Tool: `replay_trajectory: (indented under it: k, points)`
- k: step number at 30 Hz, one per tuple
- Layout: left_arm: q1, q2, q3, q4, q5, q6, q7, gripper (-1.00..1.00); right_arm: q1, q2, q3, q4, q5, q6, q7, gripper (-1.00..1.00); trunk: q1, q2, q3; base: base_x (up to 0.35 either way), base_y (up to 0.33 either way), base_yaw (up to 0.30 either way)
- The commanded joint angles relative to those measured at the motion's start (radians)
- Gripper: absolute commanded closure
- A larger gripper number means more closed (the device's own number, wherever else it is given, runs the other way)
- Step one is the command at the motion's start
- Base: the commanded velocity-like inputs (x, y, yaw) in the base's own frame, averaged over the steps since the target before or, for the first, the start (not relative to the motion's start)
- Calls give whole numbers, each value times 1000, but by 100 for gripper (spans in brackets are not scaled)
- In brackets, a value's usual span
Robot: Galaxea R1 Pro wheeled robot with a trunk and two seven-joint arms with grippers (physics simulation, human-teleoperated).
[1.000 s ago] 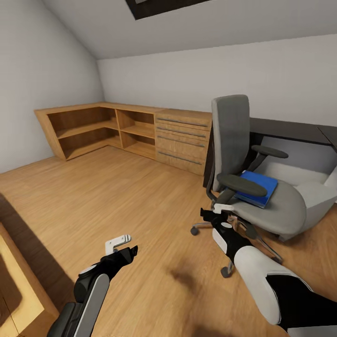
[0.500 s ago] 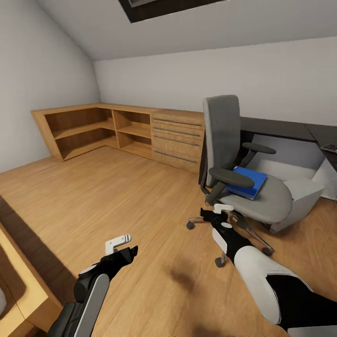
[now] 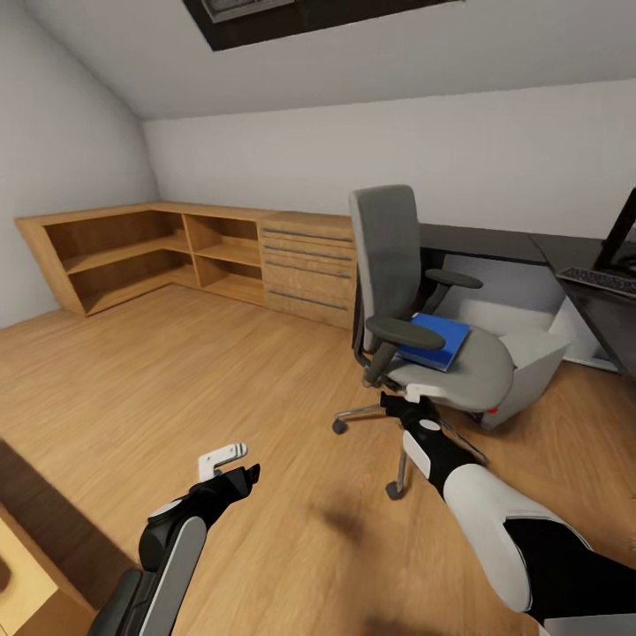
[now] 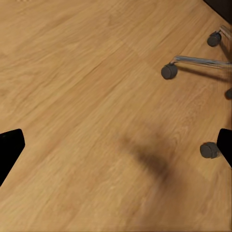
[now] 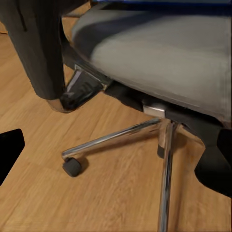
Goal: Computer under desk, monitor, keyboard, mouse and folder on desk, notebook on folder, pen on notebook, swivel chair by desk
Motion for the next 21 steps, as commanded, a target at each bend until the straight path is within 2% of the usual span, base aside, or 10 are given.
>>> replay_trajectory:
  k: [1, 10, 14, 21]
  points:
    - [0, 1, 0, -2, 11, 2, 10, -100, -1, 0, -4, 1, -7, -7, 1, -100, 0, 0, 0, 0, 0, -216]
    - [0, 25, 3, -5, 13, 2, 8, -100, -1, -6, -34, 2, -11, -17, 0, -100, 0, 0, 10, 0, 0, -221]
    - [0, 27, 6, -7, 14, 2, 8, -100, -1, -7, -38, 1, -48, -18, 0, -100, 0, 0, 15, 0, 0, -222]
    - [0, 27, 6, -7, 14, 2, 8, -100, -1, -11, -38, 1, -68, -18, -1, -100, 0, 0, 23, 0, 0, -223]
